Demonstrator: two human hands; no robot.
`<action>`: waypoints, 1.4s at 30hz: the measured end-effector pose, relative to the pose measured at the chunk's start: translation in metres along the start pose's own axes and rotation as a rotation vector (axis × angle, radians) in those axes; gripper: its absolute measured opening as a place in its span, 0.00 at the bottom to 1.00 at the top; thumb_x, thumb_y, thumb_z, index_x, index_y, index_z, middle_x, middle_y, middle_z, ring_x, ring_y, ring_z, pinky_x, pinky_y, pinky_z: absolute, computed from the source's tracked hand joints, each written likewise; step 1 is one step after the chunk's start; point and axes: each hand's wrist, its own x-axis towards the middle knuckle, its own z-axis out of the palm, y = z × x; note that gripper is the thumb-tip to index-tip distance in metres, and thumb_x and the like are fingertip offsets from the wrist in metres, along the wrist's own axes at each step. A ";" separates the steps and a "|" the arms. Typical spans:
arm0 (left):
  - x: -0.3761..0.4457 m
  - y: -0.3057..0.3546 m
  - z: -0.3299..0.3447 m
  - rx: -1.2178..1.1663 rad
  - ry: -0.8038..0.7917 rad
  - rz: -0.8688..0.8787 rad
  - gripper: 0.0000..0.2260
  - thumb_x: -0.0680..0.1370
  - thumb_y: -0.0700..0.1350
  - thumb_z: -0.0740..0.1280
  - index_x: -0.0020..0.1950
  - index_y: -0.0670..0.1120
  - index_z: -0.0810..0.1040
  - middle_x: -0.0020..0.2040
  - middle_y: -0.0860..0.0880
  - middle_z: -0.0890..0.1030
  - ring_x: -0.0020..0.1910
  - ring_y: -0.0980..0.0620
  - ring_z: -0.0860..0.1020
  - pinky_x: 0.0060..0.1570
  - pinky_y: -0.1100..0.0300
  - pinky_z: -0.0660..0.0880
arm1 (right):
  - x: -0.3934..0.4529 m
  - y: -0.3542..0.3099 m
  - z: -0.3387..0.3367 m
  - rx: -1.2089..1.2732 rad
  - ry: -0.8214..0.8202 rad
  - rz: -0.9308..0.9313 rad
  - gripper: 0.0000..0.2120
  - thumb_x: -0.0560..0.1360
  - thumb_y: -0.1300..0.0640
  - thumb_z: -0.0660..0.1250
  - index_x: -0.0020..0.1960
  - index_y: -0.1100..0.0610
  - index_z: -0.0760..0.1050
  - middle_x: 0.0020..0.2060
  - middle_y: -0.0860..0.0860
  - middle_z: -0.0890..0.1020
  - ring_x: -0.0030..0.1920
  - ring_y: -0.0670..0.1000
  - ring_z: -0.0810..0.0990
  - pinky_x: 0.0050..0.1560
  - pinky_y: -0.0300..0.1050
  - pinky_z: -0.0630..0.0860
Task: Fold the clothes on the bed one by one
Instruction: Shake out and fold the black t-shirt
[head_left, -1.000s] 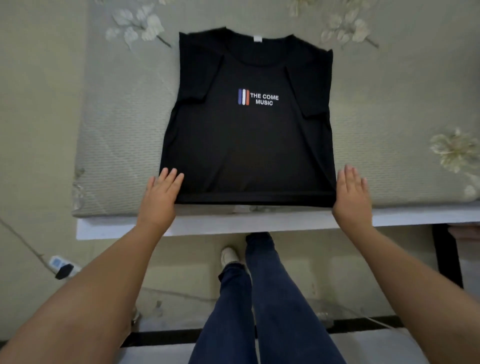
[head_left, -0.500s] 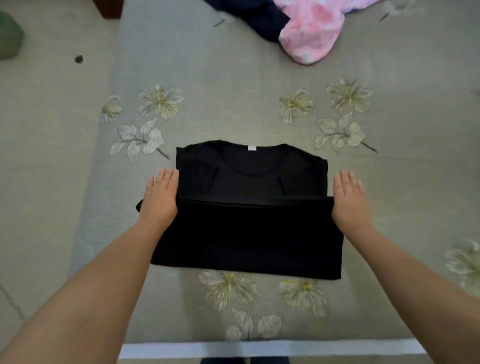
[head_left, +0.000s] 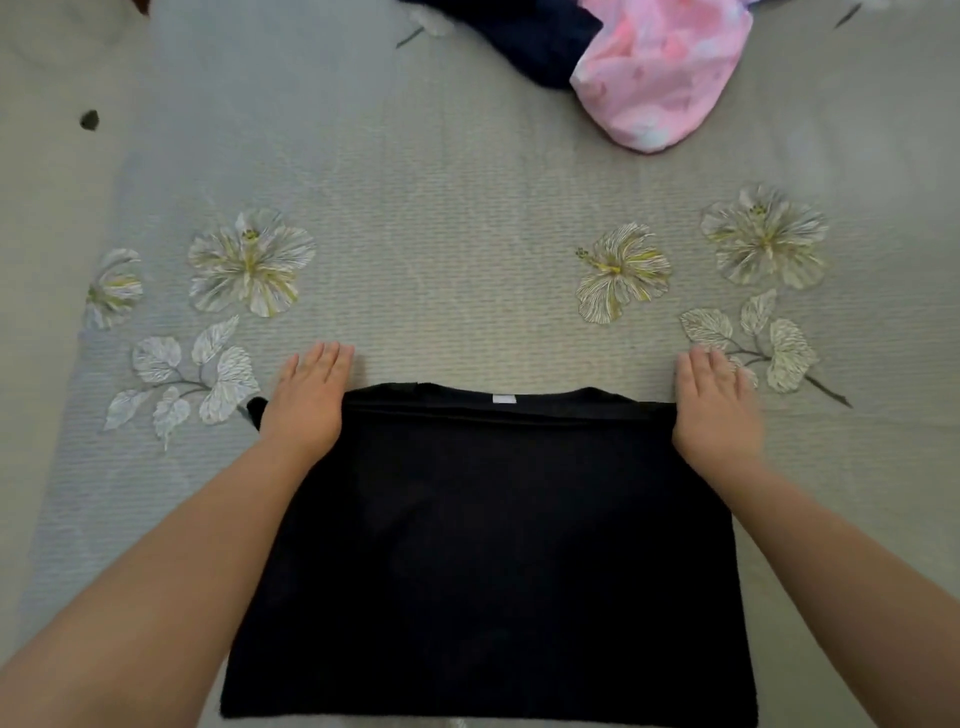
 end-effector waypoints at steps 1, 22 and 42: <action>0.010 0.001 0.002 -0.040 0.026 -0.019 0.30 0.76 0.32 0.54 0.75 0.42 0.45 0.76 0.45 0.48 0.75 0.49 0.46 0.72 0.52 0.40 | 0.009 -0.001 0.002 0.044 0.004 0.045 0.30 0.75 0.65 0.53 0.74 0.62 0.45 0.75 0.57 0.47 0.75 0.56 0.42 0.72 0.54 0.41; -0.088 0.075 0.076 -0.074 0.011 0.159 0.25 0.79 0.55 0.55 0.74 0.48 0.58 0.75 0.44 0.55 0.75 0.45 0.48 0.70 0.42 0.43 | -0.089 0.055 0.061 0.455 0.146 0.118 0.23 0.77 0.62 0.60 0.69 0.67 0.61 0.70 0.66 0.61 0.71 0.65 0.58 0.70 0.61 0.55; 0.002 0.339 -0.009 0.492 -0.010 0.937 0.14 0.75 0.33 0.59 0.59 0.41 0.70 0.58 0.43 0.70 0.54 0.42 0.71 0.42 0.55 0.67 | -0.214 0.010 0.088 0.693 0.092 0.760 0.09 0.60 0.64 0.76 0.35 0.62 0.77 0.30 0.57 0.79 0.36 0.58 0.78 0.42 0.47 0.56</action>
